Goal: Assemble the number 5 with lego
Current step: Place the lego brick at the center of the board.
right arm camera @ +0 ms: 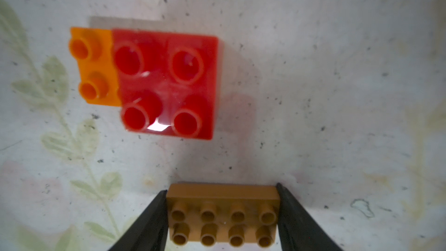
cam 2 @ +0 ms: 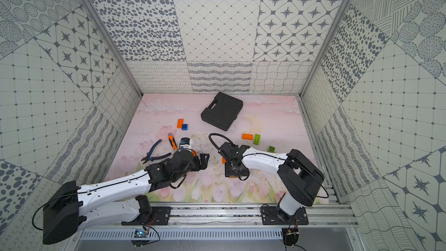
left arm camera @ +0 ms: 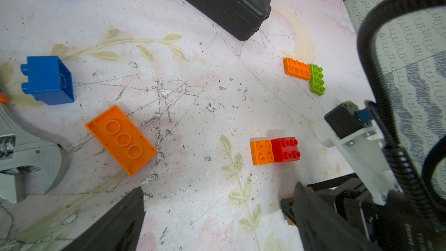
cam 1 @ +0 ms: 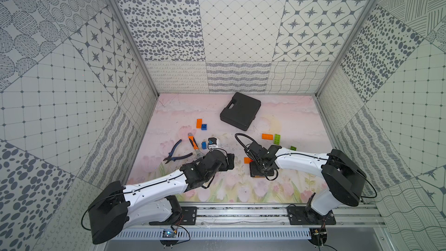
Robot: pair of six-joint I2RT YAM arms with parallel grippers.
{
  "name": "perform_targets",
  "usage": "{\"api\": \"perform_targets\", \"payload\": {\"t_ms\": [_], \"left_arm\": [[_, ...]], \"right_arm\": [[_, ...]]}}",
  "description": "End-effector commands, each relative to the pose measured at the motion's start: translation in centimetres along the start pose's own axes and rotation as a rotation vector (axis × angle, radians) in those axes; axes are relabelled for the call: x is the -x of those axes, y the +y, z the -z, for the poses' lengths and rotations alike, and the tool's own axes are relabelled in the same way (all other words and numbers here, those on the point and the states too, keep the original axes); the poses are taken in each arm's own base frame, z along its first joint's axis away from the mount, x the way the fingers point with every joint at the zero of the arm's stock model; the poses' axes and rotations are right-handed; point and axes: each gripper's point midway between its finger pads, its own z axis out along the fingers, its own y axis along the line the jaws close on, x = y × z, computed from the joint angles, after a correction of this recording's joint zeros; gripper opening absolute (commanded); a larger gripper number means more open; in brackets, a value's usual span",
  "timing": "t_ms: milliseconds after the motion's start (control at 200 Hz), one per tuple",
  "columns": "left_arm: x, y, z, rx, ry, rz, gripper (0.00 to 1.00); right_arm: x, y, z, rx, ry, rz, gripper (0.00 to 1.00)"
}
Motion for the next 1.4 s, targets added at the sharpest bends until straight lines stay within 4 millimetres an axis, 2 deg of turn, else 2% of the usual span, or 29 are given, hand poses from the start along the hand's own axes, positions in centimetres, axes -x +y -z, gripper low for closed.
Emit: {"api": "perform_targets", "payload": {"t_ms": [0, 215, 435, 520, 555, 615, 690, 785, 926, 1076, 1141, 1211, 1311, 1391], "left_arm": [[0.7, 0.6, 0.3, 0.036, -0.031, 0.054, 1.00], [0.8, 1.1, 0.7, 0.047, -0.042, 0.067, 1.00], [0.9, 1.0, 0.8, 0.044, -0.045, 0.060, 0.99], [1.0, 0.8, 0.8, 0.036, -0.045, 0.056, 1.00], [1.0, 0.8, 0.7, 0.036, -0.044, 0.054, 1.00], [1.0, 0.6, 0.7, 0.032, -0.040, 0.051, 1.00], [0.9, 0.5, 0.6, 0.027, -0.033, 0.049, 1.00], [0.8, 0.3, 0.5, 0.020, -0.025, 0.047, 1.00], [1.0, -0.3, 0.5, 0.006, -0.021, 0.029, 1.00], [1.3, -0.9, 0.6, -0.008, -0.020, 0.006, 1.00], [1.4, -1.5, 0.5, -0.027, -0.010, -0.011, 1.00], [1.3, -2.3, 0.2, -0.050, 0.009, -0.036, 1.00], [1.1, -3.9, -0.5, -0.082, 0.057, -0.084, 1.00], [0.8, -5.6, -1.2, -0.118, 0.105, -0.129, 1.00]], "right_arm": [[0.3, -0.3, -0.9, -0.031, -0.015, -0.012, 0.63], [0.0, -1.3, -1.1, -0.070, -0.010, -0.046, 0.65], [0.7, -0.6, -0.6, -0.043, -0.040, -0.057, 0.71], [1.0, -0.7, -0.5, -0.051, -0.053, -0.073, 0.70], [1.1, -0.8, -0.5, -0.053, -0.062, -0.080, 0.66], [1.3, -0.7, -0.5, -0.048, -0.071, -0.081, 0.65], [1.5, -0.3, -0.5, -0.031, -0.070, -0.072, 0.73], [1.6, 0.0, -0.3, -0.018, -0.068, -0.067, 0.73], [1.9, 0.1, 0.8, -0.010, -0.089, -0.071, 0.82], [3.1, -0.1, 3.4, 0.028, -0.167, -0.090, 0.87], [3.8, -0.7, 4.6, 0.044, -0.213, -0.108, 0.87], [4.6, -2.3, 5.5, 0.052, -0.255, -0.156, 0.87], [5.9, -5.1, 6.0, 0.082, -0.274, -0.238, 0.87], [7.1, -8.3, 6.2, 0.060, -0.290, -0.308, 0.86]]}}
